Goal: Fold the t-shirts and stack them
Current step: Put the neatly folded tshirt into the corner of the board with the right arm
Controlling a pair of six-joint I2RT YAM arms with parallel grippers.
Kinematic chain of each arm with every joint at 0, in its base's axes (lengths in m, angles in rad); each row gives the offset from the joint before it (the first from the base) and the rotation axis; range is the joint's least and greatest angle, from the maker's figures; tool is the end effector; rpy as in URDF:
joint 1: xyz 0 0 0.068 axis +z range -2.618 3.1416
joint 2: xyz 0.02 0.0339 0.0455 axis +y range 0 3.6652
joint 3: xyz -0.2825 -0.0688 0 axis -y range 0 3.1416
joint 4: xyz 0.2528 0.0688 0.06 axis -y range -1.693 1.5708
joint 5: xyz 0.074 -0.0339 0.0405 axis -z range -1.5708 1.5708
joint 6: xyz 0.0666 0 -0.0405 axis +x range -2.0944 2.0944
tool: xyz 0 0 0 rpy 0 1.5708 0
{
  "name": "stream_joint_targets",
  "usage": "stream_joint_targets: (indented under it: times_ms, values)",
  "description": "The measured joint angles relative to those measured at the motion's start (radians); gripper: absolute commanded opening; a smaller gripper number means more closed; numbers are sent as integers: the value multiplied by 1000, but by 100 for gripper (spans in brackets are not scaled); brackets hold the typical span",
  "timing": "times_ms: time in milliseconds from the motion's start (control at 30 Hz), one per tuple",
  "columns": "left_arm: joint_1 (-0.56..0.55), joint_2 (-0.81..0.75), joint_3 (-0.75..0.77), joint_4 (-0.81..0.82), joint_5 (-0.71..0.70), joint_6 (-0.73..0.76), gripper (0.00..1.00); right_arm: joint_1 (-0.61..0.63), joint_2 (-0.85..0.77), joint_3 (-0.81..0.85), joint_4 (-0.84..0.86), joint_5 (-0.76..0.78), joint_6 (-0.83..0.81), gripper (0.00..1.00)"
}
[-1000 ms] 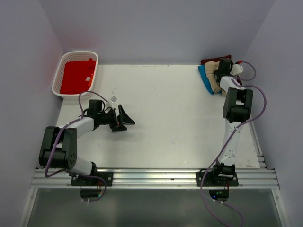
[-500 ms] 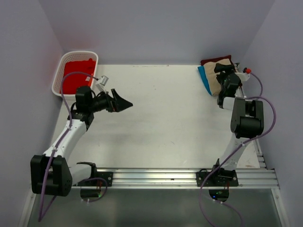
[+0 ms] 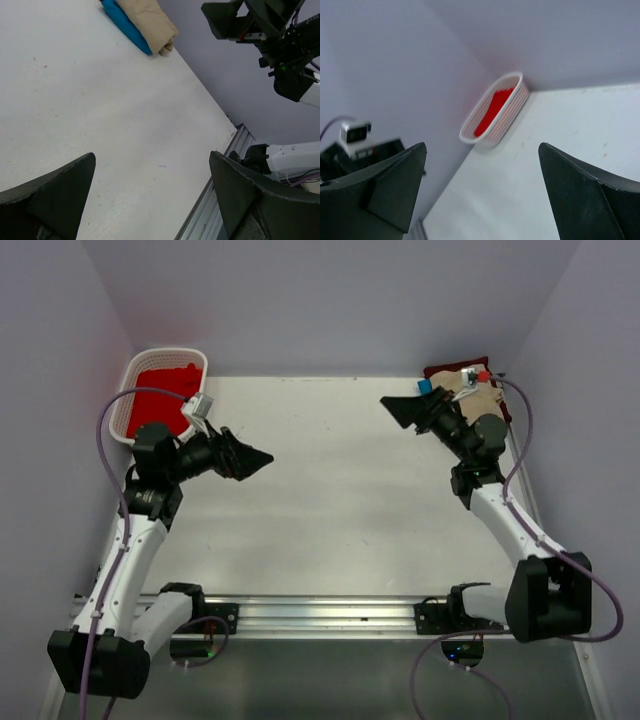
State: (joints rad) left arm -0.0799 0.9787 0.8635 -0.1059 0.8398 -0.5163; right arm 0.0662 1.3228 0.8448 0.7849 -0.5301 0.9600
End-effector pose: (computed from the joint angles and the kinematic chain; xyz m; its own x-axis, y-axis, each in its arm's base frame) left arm 0.2312 -0.0683 0.3525 -0.5739 -0.2847 -0.7679 0.5681 0.5370 -0.6236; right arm 0.3251 0.0553 0.3641 -0.2679 0.6906 -0.6719 -0.5555 0.4591 0.6933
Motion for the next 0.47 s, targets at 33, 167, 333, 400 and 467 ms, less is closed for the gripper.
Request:
stream_joint_targets:
  times_ms: [33, 167, 333, 400, 467]
  values:
    - [0, -22, 7, -22, -2, 6, 100, 36, -48, -17, -54, -28, -24, 99]
    - [0, -92, 45, -91, -29, 32, 100, 141, -209, -57, -288, -118, -129, 99]
    - [0, -109, 64, -124, -45, 38, 100, 163, -322, -62, -544, -144, -264, 99]
    - [0, -102, 64, -127, -42, 35, 100, 168, -351, -61, -628, -144, -316, 99]
    - [0, -100, 62, -119, -40, 20, 100, 171, -370, -61, -705, -145, -361, 99]
